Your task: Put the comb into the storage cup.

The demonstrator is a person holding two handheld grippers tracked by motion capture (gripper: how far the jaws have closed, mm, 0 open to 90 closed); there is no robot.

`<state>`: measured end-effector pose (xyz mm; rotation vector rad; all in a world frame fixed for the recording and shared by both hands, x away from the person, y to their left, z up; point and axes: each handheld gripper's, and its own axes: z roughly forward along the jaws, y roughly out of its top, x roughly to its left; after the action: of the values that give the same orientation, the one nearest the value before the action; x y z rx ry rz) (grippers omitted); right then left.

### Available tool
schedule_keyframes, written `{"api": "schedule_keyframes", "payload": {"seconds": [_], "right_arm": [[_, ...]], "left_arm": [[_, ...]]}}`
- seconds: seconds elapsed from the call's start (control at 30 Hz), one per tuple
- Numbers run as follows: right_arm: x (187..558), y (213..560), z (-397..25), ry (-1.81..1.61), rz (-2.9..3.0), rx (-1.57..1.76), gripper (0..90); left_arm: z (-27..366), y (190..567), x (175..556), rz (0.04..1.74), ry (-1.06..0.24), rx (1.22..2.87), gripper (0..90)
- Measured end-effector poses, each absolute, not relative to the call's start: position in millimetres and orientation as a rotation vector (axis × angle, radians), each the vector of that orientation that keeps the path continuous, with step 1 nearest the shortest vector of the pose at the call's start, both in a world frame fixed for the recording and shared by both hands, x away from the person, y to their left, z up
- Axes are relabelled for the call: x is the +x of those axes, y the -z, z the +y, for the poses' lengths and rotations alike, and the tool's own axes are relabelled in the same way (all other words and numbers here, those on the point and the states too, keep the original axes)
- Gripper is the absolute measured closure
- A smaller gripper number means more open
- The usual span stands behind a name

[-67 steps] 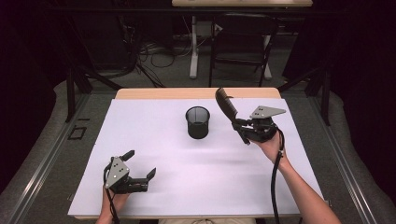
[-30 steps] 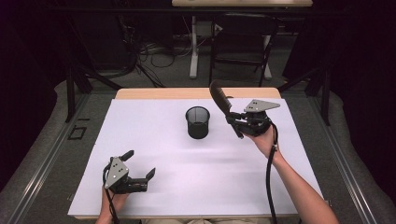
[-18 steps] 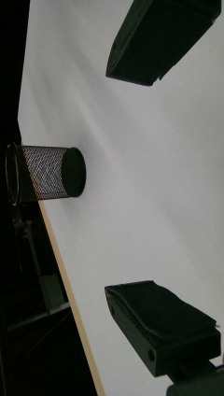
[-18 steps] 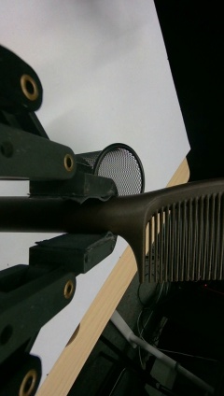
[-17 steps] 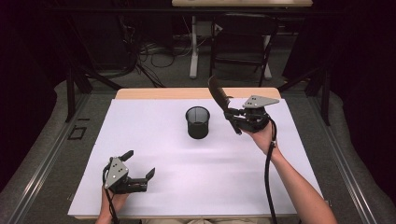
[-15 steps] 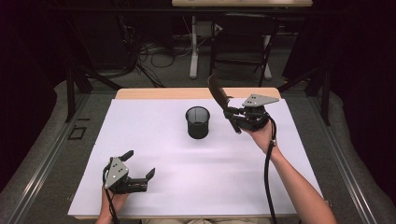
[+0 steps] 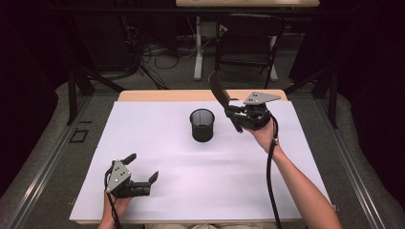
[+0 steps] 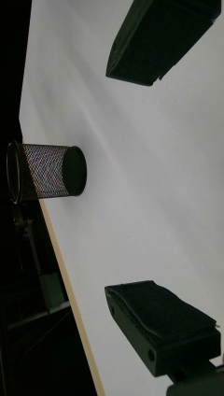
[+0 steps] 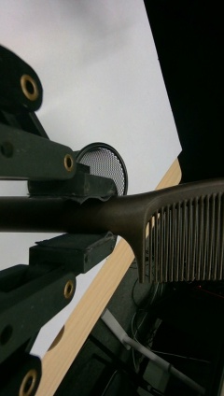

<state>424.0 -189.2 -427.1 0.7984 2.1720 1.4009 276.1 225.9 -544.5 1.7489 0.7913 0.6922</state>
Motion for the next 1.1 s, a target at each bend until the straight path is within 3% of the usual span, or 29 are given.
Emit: {"api": "schedule_keyframes", "payload": {"seconds": [1.1], "right_arm": [[435.0, 422.8, -170.3, -1.450, 2.149, 0.778, 72.9]], "left_arm": [[225.7, 543.8, 275.3, 0.788, -0.696, 1.747, 0.0]]}}
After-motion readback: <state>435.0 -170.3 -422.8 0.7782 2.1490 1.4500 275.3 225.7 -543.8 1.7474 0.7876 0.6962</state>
